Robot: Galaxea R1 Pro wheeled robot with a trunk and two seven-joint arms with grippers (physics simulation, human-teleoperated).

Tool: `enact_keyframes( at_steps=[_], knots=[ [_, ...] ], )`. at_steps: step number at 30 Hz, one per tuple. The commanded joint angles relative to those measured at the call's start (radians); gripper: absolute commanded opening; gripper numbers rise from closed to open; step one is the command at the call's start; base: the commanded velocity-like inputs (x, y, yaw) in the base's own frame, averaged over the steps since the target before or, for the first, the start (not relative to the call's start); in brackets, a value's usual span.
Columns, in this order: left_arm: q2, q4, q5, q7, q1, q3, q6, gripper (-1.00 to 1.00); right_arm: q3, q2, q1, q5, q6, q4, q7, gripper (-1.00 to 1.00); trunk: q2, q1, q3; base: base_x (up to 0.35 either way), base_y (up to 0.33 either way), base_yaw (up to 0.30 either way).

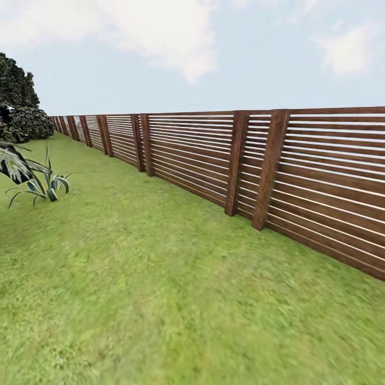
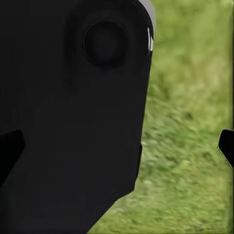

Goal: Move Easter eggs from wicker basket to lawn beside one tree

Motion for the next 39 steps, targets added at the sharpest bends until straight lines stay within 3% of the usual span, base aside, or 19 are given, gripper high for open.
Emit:
enact_keyframes(
  at_steps=[1,12,39],
  knots=[
    [0.000,-0.002,0.000,0.001,0.001,0.000,-0.001,1.00,0.000,0.000,-0.001,0.007,0.000,0.002,0.000,1.00,0.000,0.001,-0.001,0.336,0.000,0.006],
    [0.000,-0.001,-0.001,0.001,0.001,0.000,-0.001,1.00,0.001,0.000,-0.001,0.008,0.000,0.002,0.000,1.00,0.000,0.001,-0.001,0.336,0.000,0.147],
    [-0.002,-0.001,-0.001,0.001,0.001,0.000,-0.001,1.00,0.001,0.002,-0.001,0.008,0.000,0.004,0.000,1.00,0.000,0.001,-0.001,0.335,0.000,0.003]
  ],
)
